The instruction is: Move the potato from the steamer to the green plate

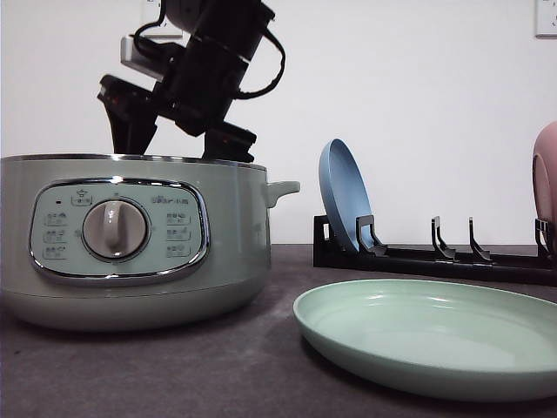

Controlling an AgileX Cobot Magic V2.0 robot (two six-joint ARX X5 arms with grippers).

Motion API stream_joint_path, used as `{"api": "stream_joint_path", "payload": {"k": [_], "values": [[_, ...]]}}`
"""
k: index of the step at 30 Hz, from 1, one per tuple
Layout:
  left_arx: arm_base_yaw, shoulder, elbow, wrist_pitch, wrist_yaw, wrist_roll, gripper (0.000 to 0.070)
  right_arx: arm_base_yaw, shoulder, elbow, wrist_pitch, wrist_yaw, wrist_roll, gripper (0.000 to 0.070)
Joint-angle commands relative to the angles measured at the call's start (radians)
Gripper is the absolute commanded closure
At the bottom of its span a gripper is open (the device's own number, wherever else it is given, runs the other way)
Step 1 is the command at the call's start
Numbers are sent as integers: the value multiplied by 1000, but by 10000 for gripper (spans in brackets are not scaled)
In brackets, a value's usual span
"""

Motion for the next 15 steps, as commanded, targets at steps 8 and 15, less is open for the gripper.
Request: {"api": "stream_joint_path", "payload": {"k": [8, 15], "values": [[-3, -2, 29, -26, -13, 0, 697, 15, 57, 27, 9, 2, -5, 125], [-3, -2, 29, -26, -13, 0, 697, 18, 57, 27, 14, 2, -4, 126]]}}
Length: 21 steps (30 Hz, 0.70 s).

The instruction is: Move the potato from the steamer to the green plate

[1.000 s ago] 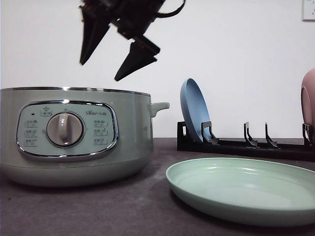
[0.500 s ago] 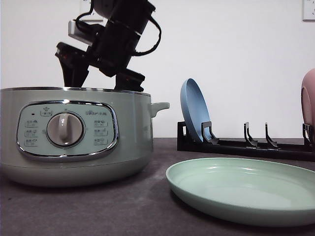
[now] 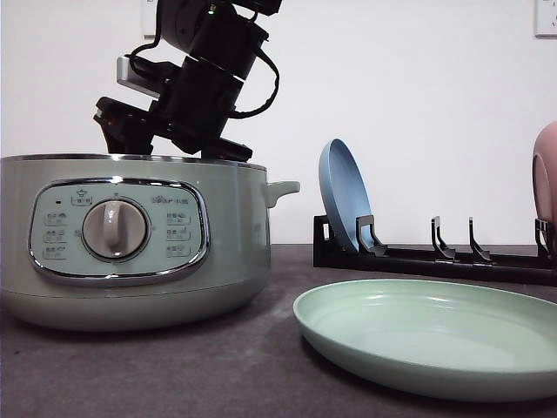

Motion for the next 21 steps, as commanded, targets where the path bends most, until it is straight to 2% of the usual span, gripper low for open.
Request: {"api": "stream_joint_path", "payload": {"k": [1, 19, 21], "values": [[-3, -2, 29, -26, -13, 0, 697, 11, 24, 27, 0, 1, -4, 126], [-4, -10, 29, -26, -13, 1, 697, 45, 48, 27, -32, 28, -8, 129], [-4, -14, 29, -26, -13, 1, 697, 45, 52, 27, -33, 32, -8, 146]]}}
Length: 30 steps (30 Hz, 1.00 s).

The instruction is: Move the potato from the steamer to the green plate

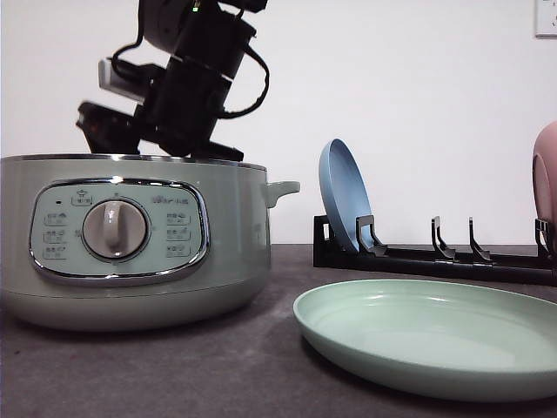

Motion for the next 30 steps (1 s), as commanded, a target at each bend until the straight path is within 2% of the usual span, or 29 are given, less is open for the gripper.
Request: {"api": "stream_joint_path", "payload": {"k": [1, 4, 8, 10, 19, 30], "values": [[-3, -10, 29, -26, -13, 1, 697, 12, 35, 27, -1, 5, -7, 168], [-3, -14, 29, -26, -13, 1, 697, 12, 36, 27, -8, 5, -7, 252], [-3, -15, 29, -26, -13, 1, 697, 15, 36, 27, -8, 1, -7, 469], [-3, -15, 29, -26, -13, 1, 697, 16, 34, 29, -11, -3, -7, 531], [-3, -15, 29, -26, -13, 1, 697, 6, -77, 43, -13, -3, -8, 536], [-3, -15, 29, -26, -12, 3, 697, -43, -368, 44, -79, -2, -14, 536]]}}
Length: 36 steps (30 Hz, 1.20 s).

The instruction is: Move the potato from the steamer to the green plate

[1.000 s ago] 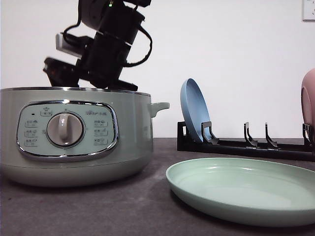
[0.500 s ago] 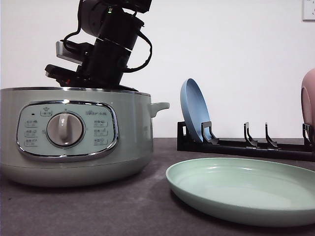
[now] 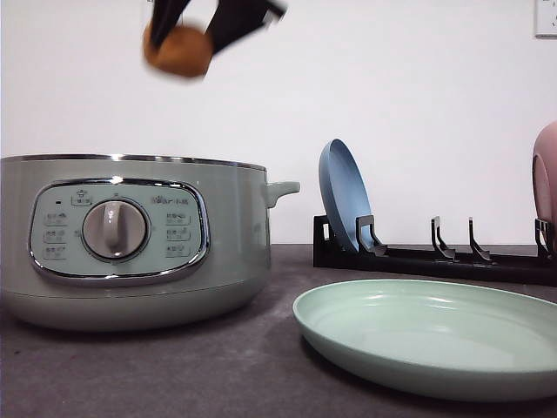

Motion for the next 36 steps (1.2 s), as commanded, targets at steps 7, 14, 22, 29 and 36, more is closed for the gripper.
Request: {"api": "stream_joint_path", "payload": {"k": [7, 14, 22, 29, 36], "values": [[-3, -2, 29, -26, -12, 4, 697, -35, -126, 25, -162, 0, -55, 538], [-3, -1, 29, -26, -9, 4, 697, -84, -211, -38, -248, -1, -64, 541], [-3, -1, 29, -26, 32, 4, 697, -147, -407, -371, -124, -28, -64, 543], [-3, 5, 29, -26, 34, 4, 697, -204, -575, -685, 9, -92, -64, 548], [-3, 13, 29, -26, 102, 5, 697, -233, -637, -918, 117, -136, -61, 548]]}}
